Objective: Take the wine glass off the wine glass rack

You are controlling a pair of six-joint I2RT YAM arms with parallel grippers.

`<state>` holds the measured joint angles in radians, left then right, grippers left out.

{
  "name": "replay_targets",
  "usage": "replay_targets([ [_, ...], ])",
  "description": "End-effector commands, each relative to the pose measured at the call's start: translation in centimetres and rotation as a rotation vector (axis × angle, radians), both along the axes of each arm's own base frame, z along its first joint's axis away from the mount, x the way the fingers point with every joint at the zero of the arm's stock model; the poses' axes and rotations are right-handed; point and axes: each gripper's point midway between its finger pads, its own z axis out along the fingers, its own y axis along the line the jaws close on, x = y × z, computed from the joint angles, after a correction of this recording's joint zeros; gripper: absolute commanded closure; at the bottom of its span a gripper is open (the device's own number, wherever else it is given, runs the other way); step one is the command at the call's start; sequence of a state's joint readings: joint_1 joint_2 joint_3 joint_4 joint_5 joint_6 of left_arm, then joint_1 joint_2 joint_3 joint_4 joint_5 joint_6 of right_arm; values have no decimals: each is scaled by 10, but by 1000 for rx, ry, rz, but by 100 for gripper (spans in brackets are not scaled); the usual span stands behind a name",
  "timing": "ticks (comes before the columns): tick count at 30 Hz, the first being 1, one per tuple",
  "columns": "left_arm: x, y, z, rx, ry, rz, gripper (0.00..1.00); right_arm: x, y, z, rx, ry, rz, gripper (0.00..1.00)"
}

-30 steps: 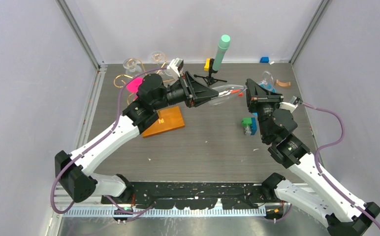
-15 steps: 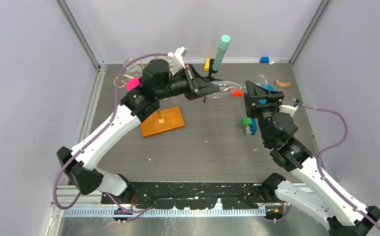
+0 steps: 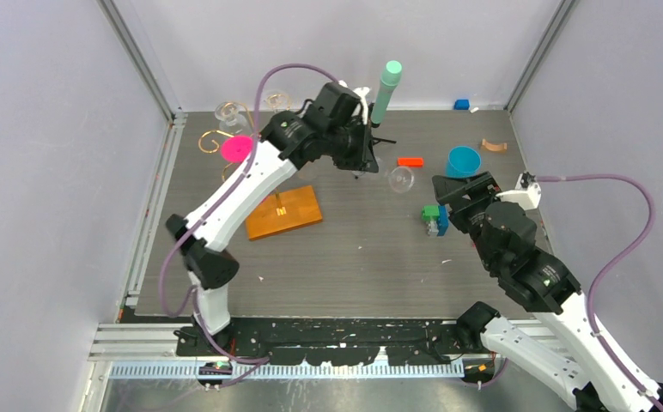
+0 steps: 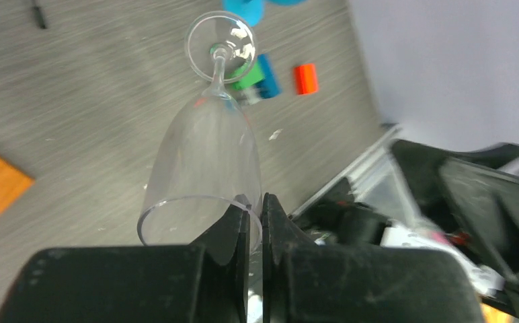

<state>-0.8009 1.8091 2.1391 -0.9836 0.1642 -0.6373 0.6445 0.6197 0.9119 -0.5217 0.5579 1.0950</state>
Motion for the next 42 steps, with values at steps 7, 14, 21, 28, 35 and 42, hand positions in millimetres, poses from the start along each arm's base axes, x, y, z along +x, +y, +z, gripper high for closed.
replay_targets([
  [7, 24, 11, -57, 357, -16, -59, 100, -19, -33, -27, -432, 186, 21, 30],
  [14, 38, 16, -86, 458, -4, -28, 100, -25, -37, -37, -453, 204, 35, 30],
  [21, 28, 25, -97, 514, 34, -64, 100, -20, -5, -57, -491, 239, 197, 30],
  [28, 15, 34, -96, 538, 69, -98, 100, -13, 35, -81, -449, 290, 348, 30],
  [35, 16, 39, -102, 572, 73, -100, 88, -10, 46, -88, -416, 305, 374, 30],
  [42, 32, 20, -89, 485, -3, -84, 70, -11, 49, -90, -404, 316, 384, 30],
])
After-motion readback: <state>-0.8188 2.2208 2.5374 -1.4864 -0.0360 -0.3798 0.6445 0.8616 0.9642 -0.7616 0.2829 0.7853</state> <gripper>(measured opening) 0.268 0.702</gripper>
